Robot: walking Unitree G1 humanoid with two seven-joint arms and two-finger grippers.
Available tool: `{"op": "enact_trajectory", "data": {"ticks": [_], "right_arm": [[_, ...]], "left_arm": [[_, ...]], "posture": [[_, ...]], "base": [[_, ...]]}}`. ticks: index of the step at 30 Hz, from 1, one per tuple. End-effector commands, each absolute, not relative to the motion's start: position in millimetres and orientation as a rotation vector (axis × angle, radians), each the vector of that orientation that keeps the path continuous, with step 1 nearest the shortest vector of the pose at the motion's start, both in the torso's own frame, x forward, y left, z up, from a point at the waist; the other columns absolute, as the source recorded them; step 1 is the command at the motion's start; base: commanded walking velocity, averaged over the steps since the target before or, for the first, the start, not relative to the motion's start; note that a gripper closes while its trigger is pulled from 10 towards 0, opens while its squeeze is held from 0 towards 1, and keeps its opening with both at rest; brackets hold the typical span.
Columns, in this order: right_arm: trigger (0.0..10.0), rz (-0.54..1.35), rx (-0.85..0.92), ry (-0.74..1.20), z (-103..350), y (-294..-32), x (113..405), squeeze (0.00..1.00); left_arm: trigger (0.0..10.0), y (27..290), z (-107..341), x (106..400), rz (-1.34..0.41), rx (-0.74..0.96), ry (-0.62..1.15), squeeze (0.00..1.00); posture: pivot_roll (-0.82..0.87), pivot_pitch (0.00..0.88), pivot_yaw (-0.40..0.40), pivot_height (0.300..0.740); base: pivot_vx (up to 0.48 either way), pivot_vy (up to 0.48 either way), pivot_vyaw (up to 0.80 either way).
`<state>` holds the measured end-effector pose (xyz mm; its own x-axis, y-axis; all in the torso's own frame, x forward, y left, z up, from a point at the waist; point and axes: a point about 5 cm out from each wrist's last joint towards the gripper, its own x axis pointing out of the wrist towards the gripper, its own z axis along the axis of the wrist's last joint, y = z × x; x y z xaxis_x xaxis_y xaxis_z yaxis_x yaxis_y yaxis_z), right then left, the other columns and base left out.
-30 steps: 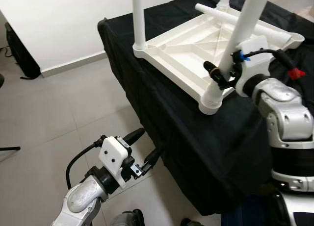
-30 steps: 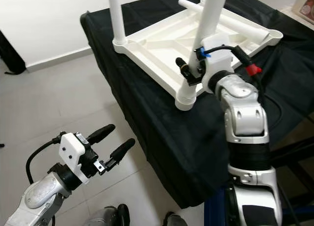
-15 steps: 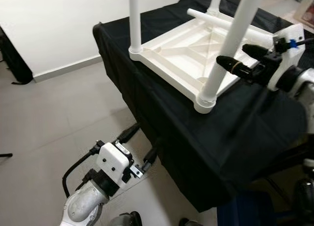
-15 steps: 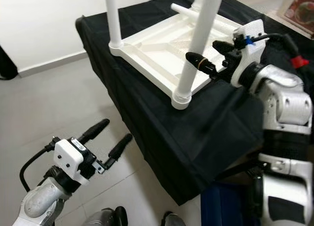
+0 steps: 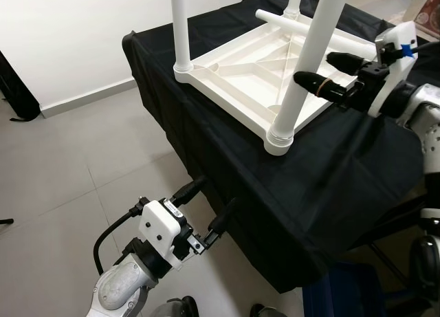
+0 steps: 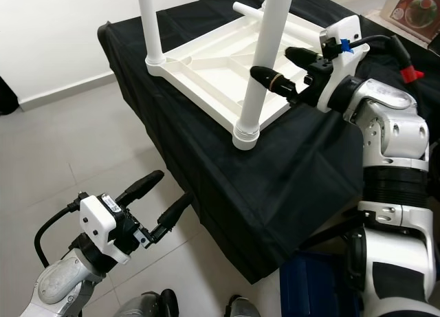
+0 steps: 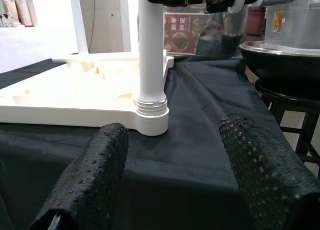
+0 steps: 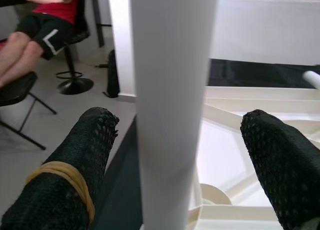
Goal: Building children table
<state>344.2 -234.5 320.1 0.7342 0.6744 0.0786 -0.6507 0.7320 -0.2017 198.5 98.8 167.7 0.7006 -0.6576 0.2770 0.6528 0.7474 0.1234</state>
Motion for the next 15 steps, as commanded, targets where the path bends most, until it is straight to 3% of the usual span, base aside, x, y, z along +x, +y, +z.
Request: {"op": "enact_trajectory", "data": {"ticks": [1, 2, 3, 4, 15], "right_arm": [[10.0, 0.784, -0.16, -0.167, 319.1, -230.8, 342.7, 0.0], [3.9, 0.789, -0.159, -0.177, 321.1, -230.8, 344.1, 0.0], [3.9, 0.789, -0.159, -0.177, 321.1, -230.8, 344.1, 0.0], [0.0, 0.781, -0.152, -0.187, 323.4, -232.0, 346.0, 0.0], [0.0, 0.647, -0.166, -0.185, 322.0, -229.0, 353.1, 0.0]], "left_arm": [[10.0, 98.3, 163.7, 198.3, -0.733, 0.012, -0.301, 0.0], [10.0, 98.7, 163.5, 198.6, -0.732, 0.01, -0.301, 0.0], [10.0, 98.7, 163.5, 198.6, -0.732, 0.01, -0.301, 0.0], [10.0, 98.9, 163.3, 198.8, -0.732, 0.009, -0.3, 0.0], [10.0, 98.0, 162.9, 199.5, -0.731, 0.012, -0.301, 0.0]], "posture": [[-0.01, 0.185, -0.045, 0.74], [-0.01, 0.185, -0.046, 0.74], [-0.01, 0.185, -0.046, 0.74], [-0.02, 0.185, -0.047, 0.74], [-0.02, 0.184, -0.049, 0.74]], "base": [[0.0, 0.0, 0.0], [0.0, 0.0, 0.0], [0.0, 0.0, 0.0], [0.0, 0.0, 0.0], [0.0, 0.0, 0.0]]}}
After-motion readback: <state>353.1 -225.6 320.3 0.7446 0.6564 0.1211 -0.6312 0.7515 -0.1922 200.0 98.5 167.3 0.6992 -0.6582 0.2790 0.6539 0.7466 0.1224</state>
